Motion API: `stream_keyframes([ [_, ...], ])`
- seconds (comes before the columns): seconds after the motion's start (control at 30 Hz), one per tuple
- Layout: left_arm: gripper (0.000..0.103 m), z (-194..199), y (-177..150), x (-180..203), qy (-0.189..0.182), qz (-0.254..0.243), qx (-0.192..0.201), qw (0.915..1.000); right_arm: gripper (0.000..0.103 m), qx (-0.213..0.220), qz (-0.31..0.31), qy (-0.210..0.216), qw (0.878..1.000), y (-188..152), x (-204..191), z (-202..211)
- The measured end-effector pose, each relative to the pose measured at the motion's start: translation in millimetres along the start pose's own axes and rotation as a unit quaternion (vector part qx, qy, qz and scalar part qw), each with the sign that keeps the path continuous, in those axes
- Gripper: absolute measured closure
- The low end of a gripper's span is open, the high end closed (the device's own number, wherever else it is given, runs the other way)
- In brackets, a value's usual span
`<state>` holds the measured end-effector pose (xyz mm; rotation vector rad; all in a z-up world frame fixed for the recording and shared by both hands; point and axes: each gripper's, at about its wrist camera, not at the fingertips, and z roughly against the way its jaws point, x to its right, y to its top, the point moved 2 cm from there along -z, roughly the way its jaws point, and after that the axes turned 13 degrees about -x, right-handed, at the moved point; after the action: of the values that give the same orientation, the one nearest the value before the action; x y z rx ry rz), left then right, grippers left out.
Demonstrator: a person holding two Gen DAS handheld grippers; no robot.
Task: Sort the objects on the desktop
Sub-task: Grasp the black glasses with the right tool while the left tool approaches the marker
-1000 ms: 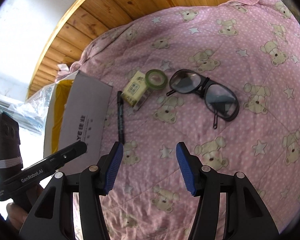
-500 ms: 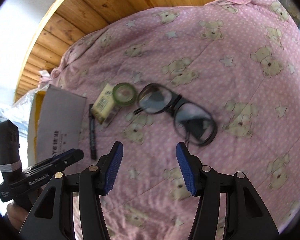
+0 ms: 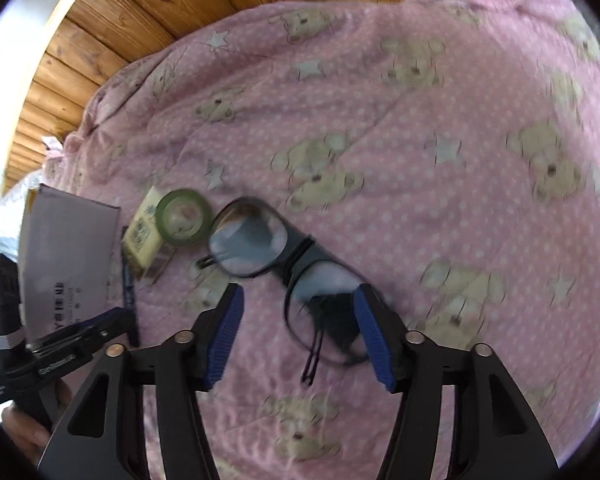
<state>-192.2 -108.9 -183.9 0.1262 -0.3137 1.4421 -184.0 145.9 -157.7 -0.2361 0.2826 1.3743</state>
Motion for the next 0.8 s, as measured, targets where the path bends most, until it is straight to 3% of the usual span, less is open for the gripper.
stream_keyframes([
  [0.37,0.070,-12.9,1.5,-7.4,0.010,0.010,-0.005,0.9999,0.037,-0.010,-0.003,-0.009,1.000,-0.3,5.4,-1.0],
  [0.43,0.070,-10.6,1.0,-10.9,0.014,0.019,-0.001,0.9997,0.037,-0.027,-0.010,0.001,1.000,-6.0,3.5,-1.0],
  [0.53,0.070,-0.8,0.1,-19.2,0.027,0.037,0.023,0.9987,0.039,-0.057,-0.006,0.057,0.997,-13.8,-1.8,0.0],
  [0.57,0.070,0.3,0.3,-22.5,0.021,0.040,0.023,0.9987,0.039,-0.050,0.006,0.046,0.998,-14.7,-5.1,2.9],
  [0.67,0.070,0.6,1.4,-23.9,0.023,0.033,0.023,0.9989,0.039,-0.013,0.046,-0.040,0.998,-9.8,-12.4,9.0],
  [0.8,0.070,0.1,5.6,-23.8,0.025,0.030,0.028,0.9989,0.038,-0.003,0.091,-0.085,0.992,7.2,-16.8,2.7],
])
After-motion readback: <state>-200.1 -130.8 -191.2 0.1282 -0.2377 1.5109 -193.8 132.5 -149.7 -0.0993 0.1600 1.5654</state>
